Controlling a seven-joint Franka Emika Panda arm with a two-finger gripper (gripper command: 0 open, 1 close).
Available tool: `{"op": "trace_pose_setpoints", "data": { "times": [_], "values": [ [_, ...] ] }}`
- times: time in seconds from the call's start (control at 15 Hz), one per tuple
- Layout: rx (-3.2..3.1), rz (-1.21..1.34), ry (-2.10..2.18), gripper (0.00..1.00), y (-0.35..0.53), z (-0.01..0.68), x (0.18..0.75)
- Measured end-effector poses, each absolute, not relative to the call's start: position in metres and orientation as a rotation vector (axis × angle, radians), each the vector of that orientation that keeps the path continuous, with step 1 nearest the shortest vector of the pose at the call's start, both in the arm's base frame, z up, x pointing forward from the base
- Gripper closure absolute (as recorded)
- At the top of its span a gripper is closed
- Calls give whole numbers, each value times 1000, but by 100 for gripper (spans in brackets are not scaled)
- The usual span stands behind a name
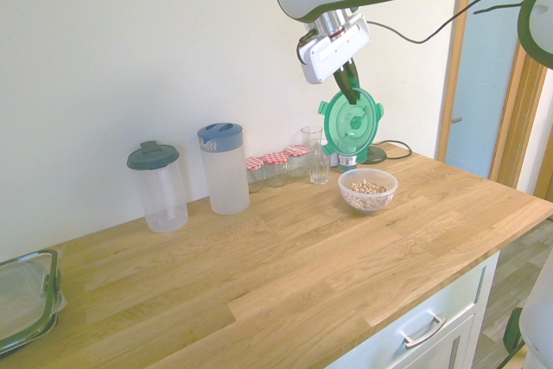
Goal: Cover the lid of food container
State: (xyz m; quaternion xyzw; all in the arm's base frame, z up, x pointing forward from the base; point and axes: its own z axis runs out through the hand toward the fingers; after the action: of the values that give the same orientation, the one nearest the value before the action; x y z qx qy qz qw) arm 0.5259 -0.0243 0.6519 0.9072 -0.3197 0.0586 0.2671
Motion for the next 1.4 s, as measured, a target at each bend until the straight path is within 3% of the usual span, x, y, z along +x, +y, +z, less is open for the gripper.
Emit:
{"op": "trace_pose_setpoints", "data": {
  "times": [0.4, 0.67, 1.4],
  "values": [
    [2072, 281, -723, 100, -34, 568, 551],
    [1805, 323, -678, 100, -51, 518, 534],
    [1558, 514, -610, 100, -42, 438, 544]
  ]
}}
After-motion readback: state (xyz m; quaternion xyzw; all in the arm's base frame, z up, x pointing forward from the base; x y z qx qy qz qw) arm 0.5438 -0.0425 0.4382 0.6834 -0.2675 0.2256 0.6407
